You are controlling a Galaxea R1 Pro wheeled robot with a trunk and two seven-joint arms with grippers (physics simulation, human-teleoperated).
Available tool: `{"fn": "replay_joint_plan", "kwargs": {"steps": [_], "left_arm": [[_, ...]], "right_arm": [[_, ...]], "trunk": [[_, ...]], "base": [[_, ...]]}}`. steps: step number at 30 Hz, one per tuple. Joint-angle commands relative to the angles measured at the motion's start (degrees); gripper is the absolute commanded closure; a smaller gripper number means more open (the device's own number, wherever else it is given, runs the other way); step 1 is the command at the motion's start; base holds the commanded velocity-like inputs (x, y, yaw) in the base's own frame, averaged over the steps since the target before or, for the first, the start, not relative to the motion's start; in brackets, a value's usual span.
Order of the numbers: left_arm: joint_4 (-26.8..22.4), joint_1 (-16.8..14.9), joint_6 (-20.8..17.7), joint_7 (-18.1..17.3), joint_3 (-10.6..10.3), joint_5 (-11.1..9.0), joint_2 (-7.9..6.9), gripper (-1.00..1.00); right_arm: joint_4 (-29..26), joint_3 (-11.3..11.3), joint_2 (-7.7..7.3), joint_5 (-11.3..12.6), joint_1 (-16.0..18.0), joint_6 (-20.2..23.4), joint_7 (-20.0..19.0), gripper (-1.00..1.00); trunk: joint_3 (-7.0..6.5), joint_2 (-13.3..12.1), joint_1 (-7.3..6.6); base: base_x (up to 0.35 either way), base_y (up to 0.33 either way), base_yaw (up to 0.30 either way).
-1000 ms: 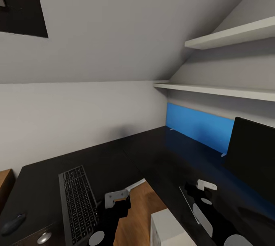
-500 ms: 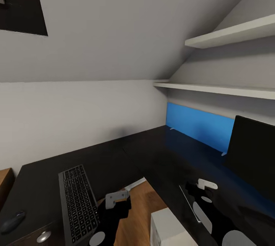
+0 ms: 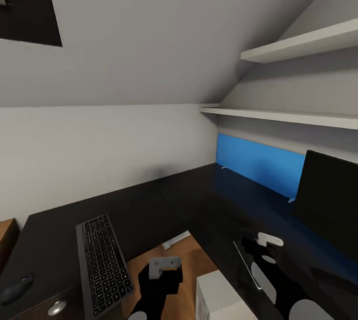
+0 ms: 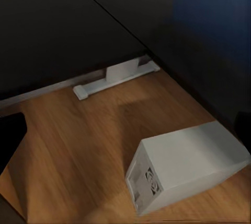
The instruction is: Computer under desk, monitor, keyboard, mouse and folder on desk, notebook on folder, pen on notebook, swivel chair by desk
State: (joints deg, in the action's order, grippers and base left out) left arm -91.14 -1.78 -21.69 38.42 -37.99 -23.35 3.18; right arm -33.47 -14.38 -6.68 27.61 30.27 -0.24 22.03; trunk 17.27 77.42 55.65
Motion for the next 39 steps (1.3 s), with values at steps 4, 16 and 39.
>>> {"fn": "replay_joint_plan", "kwargs": {"steps": [4,16,39], "left_arm": [[0.7,-0.1,-0.1,0.4,-0.9,-0.4,-0.01,-1.0],[1.8,-0.1,0.0,0.3,-1.7,-0.4,0.05,-1.0],[4.5,-0.1,0.3,0.6,-1.8,-0.1,0.16,-1.0]], "right_arm": [[-0.1,-0.5,-0.09,0.5,0.1,0.0,0.5,-1.0],[-0.2,-0.5,-0.09,0.5,0.1,0.0,0.5,-1.0],[0.0,-0.5,-0.09,0.6,0.6,1.6,0.5,-1.0]], "trunk": [[0.07,0.0,0.0],[0.07,0.0,0.0],[0.07,0.0,0.0]], "base": [[0.0,0.0,0.0],[0.0,0.0,0.0],[0.012,0.0,0.0]]}}
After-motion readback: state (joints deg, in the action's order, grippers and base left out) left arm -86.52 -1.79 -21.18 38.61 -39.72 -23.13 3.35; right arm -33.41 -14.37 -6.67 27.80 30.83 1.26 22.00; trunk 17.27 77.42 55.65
